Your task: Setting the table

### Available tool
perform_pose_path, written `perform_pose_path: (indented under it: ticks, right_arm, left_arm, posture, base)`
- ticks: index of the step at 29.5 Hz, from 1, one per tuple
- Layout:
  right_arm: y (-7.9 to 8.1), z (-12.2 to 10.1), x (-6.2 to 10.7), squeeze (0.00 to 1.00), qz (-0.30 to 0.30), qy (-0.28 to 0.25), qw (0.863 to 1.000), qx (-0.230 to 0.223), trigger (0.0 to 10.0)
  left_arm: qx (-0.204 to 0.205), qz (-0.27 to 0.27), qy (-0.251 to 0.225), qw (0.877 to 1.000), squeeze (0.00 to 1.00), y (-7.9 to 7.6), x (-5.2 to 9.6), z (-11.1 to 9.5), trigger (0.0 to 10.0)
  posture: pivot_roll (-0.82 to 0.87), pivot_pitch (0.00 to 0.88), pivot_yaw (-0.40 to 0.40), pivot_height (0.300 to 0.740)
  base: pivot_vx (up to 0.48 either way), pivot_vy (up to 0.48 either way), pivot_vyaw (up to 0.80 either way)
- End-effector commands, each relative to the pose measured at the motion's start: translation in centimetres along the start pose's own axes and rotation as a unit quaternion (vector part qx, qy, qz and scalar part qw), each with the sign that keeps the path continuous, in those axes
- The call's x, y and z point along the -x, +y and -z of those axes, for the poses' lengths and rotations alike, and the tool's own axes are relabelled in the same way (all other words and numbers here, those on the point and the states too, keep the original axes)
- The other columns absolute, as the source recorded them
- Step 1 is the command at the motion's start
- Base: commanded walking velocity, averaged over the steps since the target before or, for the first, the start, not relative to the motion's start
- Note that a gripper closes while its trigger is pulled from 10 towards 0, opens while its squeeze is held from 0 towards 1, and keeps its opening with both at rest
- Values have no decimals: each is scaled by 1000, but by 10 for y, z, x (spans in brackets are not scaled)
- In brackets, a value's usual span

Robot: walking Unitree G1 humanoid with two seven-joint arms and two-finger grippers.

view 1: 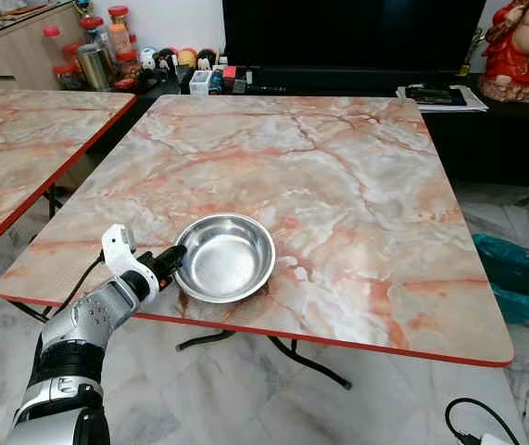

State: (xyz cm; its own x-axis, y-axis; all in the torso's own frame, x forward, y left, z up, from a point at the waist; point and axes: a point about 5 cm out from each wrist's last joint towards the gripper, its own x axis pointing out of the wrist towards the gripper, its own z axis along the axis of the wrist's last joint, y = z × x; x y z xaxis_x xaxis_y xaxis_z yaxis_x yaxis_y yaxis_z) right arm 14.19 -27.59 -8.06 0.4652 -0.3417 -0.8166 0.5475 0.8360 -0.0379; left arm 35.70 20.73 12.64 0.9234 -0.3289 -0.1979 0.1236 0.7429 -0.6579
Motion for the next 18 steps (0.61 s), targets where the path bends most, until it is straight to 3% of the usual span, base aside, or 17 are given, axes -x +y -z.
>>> perform_pose_path:
  ticks: [1, 18]
  right_arm:
    - [-2, 2, 0, 0, 3, 4, 1000, -3, 10000]
    - [-2, 3, 1, 0, 3, 5, 1000, -4, 10000]
  left_arm:
    - [-11, 9, -11, 1000, 0, -6, -4, -6, 10000]
    - [16, -7, -1, 1000, 0, 1, -10, 11, 10000]
  posture:
    - [9, 78, 39, 740]
    - [2, 81, 42, 740]
  base:
    - [0, 0, 0]
    - [0, 0, 0]
